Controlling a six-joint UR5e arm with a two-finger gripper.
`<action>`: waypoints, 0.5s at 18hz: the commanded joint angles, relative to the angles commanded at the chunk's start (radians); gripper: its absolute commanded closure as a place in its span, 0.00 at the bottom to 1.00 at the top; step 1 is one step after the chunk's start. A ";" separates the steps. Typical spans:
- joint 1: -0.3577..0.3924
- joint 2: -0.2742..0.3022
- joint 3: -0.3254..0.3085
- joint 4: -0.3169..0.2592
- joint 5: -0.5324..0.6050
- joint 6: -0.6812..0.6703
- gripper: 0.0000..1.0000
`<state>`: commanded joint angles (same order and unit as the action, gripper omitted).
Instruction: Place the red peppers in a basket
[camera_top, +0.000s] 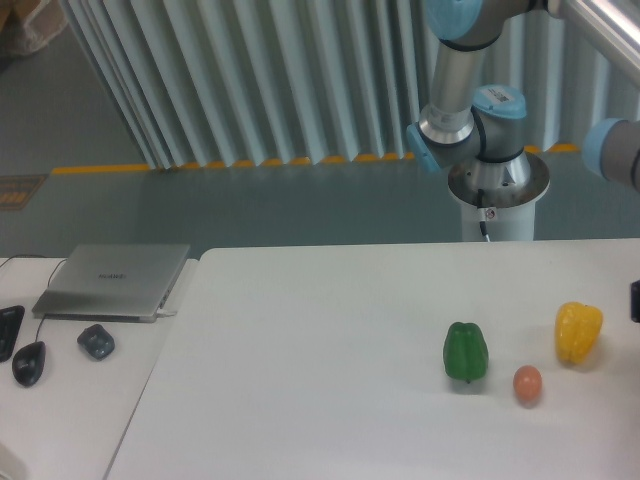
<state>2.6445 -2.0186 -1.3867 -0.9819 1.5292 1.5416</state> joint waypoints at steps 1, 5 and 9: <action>0.008 -0.009 0.002 0.006 0.017 0.000 0.34; 0.055 -0.029 0.003 0.014 0.029 -0.014 0.32; 0.115 -0.049 0.006 0.051 0.026 -0.008 0.31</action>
<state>2.7596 -2.0678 -1.3806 -0.9312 1.5555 1.5339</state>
